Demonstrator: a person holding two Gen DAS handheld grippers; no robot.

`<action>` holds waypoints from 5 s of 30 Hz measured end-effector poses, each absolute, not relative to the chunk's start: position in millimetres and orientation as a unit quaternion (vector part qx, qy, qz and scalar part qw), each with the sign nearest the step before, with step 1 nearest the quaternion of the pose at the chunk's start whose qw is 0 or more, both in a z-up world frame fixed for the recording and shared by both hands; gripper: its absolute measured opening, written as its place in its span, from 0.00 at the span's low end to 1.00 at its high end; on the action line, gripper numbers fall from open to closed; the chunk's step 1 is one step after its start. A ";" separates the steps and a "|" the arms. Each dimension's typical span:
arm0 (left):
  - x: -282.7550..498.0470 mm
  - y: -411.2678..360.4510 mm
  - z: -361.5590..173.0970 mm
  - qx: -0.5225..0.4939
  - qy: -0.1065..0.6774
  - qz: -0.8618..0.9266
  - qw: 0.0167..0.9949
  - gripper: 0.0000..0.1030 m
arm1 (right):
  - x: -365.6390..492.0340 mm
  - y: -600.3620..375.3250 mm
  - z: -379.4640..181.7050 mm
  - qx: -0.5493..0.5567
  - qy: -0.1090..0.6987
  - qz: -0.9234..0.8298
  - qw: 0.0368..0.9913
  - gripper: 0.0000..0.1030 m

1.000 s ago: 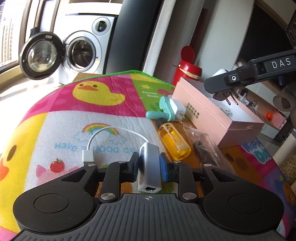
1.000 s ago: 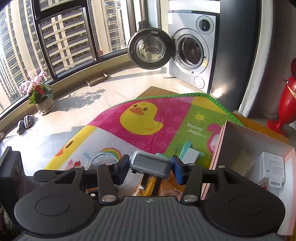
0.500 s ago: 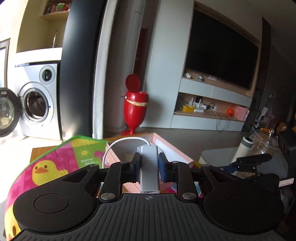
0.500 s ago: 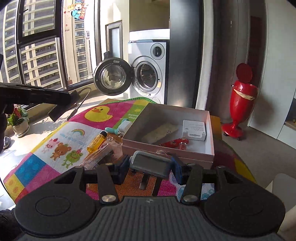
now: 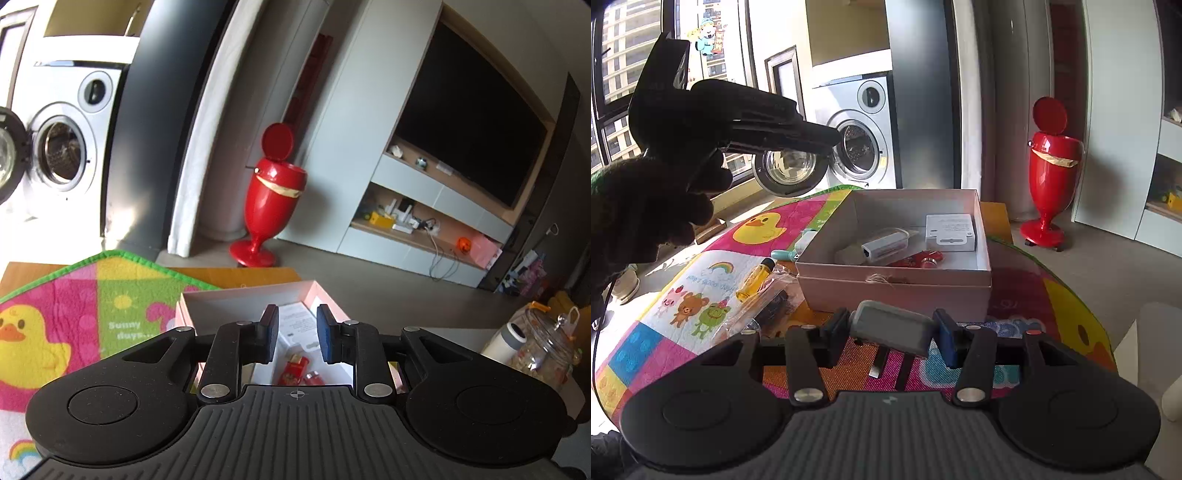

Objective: Organize rigid objects

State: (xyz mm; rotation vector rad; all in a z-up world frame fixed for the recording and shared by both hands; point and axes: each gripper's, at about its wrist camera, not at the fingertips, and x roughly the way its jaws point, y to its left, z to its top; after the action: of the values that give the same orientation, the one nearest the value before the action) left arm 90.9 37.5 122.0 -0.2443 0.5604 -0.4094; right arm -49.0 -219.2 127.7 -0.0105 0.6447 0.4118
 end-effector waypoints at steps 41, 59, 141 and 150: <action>27.4 116.1 19.3 -0.106 0.357 -0.062 0.926 0.32 | 11.0 -68.2 126.6 -0.061 0.342 0.286 0.893 0.41; -19.6 173.8 13.8 -0.166 0.333 -0.045 0.927 0.31 | 111.5 36.3 92.5 -0.149 0.442 0.234 0.853 0.12; 10.5 62.1 19.2 -0.038 0.376 -0.063 0.924 0.38 | -55.7 -126.7 45.9 -0.086 0.347 0.241 0.902 0.46; -36.8 49.5 31.8 -0.006 0.380 -0.160 0.911 0.36 | -76.6 -145.7 71.4 -0.101 0.363 0.278 0.884 0.20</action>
State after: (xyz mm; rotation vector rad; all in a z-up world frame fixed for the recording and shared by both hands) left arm -36.8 49.5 31.8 -0.0126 0.7835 -0.3294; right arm -76.6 -145.7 71.4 -0.2102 0.7558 0.5789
